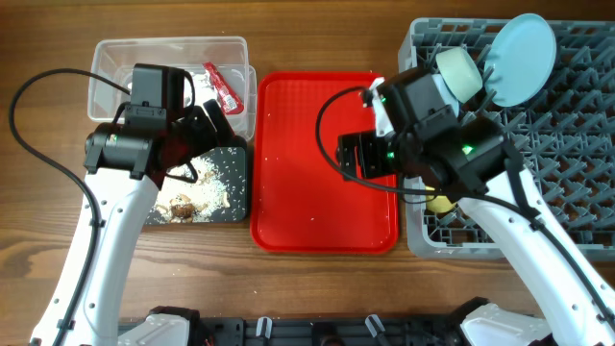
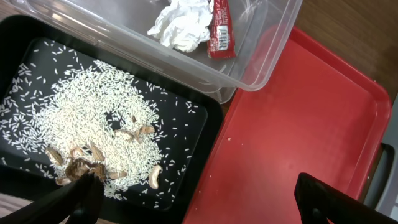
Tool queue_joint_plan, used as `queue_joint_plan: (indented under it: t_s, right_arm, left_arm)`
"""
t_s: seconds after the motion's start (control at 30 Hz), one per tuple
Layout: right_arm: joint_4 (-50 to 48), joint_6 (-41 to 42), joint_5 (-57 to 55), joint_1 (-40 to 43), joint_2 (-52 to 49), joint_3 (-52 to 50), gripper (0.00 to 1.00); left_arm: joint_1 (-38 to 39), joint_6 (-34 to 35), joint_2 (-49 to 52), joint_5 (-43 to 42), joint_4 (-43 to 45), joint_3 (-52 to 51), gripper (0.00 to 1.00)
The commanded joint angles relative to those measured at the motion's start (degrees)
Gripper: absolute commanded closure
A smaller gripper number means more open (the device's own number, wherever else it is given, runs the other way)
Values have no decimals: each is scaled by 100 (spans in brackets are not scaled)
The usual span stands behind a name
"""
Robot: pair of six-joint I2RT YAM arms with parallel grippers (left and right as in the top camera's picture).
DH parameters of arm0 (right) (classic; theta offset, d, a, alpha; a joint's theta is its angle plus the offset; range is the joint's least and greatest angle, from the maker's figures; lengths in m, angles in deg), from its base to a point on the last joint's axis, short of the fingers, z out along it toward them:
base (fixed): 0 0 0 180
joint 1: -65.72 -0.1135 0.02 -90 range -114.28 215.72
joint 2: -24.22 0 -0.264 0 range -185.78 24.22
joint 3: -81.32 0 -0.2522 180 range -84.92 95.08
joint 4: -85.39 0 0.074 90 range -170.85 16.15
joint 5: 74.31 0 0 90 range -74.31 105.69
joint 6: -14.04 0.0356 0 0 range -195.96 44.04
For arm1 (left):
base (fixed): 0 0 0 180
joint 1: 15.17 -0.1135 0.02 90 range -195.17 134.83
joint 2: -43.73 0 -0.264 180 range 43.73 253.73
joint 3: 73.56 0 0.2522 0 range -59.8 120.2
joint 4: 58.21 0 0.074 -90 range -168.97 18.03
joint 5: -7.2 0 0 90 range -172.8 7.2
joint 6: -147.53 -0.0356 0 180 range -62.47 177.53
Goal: Sort waste into correct bins and load items into the dishwasher rack
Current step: 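Lower the fork into the rack and open the right gripper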
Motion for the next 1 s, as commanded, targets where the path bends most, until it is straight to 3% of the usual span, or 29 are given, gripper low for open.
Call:
queue_joint_plan:
  t_s: [0.0, 0.3, 0.5, 0.6, 0.73, 0.83, 0.97]
  right_arm:
    - [-13, -151, -330, 4, 31, 63, 0]
    - [-46, -138, -328, 4, -13, 63, 0]
    - [-769, -151, -549, 81, -24, 33, 0]
    - [-1318, -164, -981, 101, 118, -52, 0]
    - [-2264, -1069, -1058, 103, 531, -415, 0]
    - [-3150, -1510, -1049, 175, 992, -975, 0]
    - [-4227, -1508, -413, 638, 1727, -1993, 0]
  left_arm:
    - [-48, -4, -103, 98, -4, 79, 0]
    - [-48, -4, -103, 98, -2, 79, 0]
    - [-48, -7, -103, 98, -4, 79, 0]
    - [-48, -7, -103, 98, -4, 79, 0]
    - [-48, -4, -103, 98, -4, 79, 0]
    - [-48, -7, -103, 98, -4, 79, 0]
    - [-48, -7, -103, 96, -4, 79, 0]
